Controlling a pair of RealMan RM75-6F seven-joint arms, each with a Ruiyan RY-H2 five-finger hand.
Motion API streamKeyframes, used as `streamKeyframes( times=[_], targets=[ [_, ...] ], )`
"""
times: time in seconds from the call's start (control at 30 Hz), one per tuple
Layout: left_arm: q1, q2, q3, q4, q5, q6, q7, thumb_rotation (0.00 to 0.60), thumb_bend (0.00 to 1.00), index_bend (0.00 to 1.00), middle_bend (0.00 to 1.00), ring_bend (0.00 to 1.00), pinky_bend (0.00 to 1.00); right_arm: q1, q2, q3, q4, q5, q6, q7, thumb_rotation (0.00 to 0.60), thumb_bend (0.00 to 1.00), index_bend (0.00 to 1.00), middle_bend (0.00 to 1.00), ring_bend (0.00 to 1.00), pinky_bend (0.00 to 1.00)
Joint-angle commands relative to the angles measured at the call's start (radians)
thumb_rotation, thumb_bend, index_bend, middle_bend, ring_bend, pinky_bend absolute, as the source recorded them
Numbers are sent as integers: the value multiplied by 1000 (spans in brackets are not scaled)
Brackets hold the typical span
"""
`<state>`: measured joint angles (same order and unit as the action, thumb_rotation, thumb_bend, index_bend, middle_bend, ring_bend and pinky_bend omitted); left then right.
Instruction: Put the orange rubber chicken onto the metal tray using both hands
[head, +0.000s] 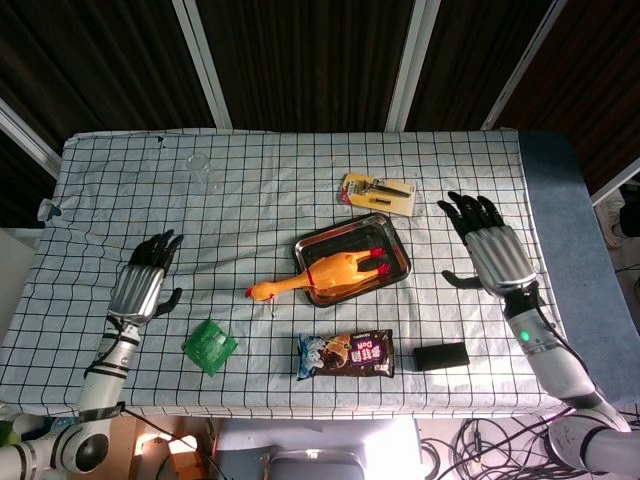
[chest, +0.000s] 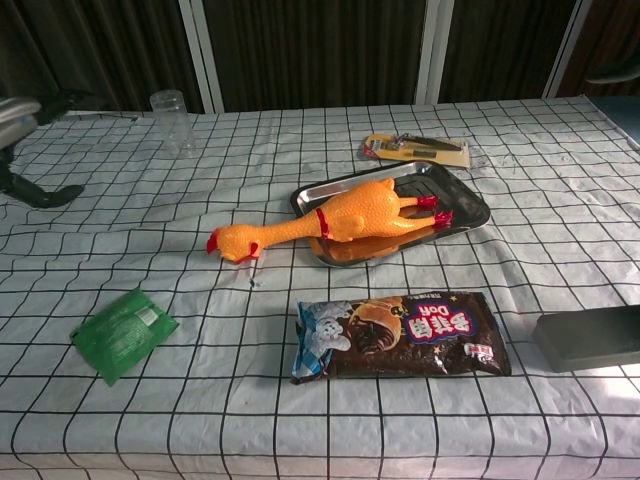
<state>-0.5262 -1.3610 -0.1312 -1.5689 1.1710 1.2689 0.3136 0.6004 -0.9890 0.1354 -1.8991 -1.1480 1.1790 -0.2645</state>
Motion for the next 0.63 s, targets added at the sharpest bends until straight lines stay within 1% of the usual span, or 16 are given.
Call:
streamKeyframes(
  times=[0.03, 0.13, 0.2, 0.33, 0.4, 0.47, 0.63],
  targets=[
    [173, 138, 104, -14, 68, 151, -107, 600, 378, 0, 0, 0, 67, -168, -83, -131, 99, -158, 188, -39, 600, 118, 0, 0, 0, 0],
    [259, 158, 143, 38, 98, 212, -208, 600, 383, 0, 0, 0, 43, -258, -156, -174, 210, -200, 278, -24, 600, 117, 0, 0, 0, 0],
    [303, 156, 160, 70, 113, 239, -260, 600, 382, 0, 0, 0, 16, -312, -201, -195, 284, -197, 315, -25, 600, 117, 0, 0, 0, 0],
    [347, 128, 186, 143, 173, 267, -316, 600, 375, 0, 0, 0, 0, -384, -258, -207, 368, -179, 345, 3, 600, 118, 0, 0, 0, 0],
    [354, 121, 191, 162, 194, 268, -322, 600, 374, 0, 0, 0, 0, -400, -274, -208, 391, -184, 348, 7, 600, 117, 0, 0, 0, 0],
    [362, 118, 192, 169, 223, 283, -323, 600, 373, 0, 0, 0, 0, -406, -267, -216, 393, -210, 347, -3, 600, 117, 0, 0, 0, 0],
    [380, 113, 186, 179, 260, 301, -328, 600, 375, 0, 0, 0, 0, -425, -258, -195, 385, -233, 362, 22, 600, 118, 0, 0, 0, 0]
  ],
)
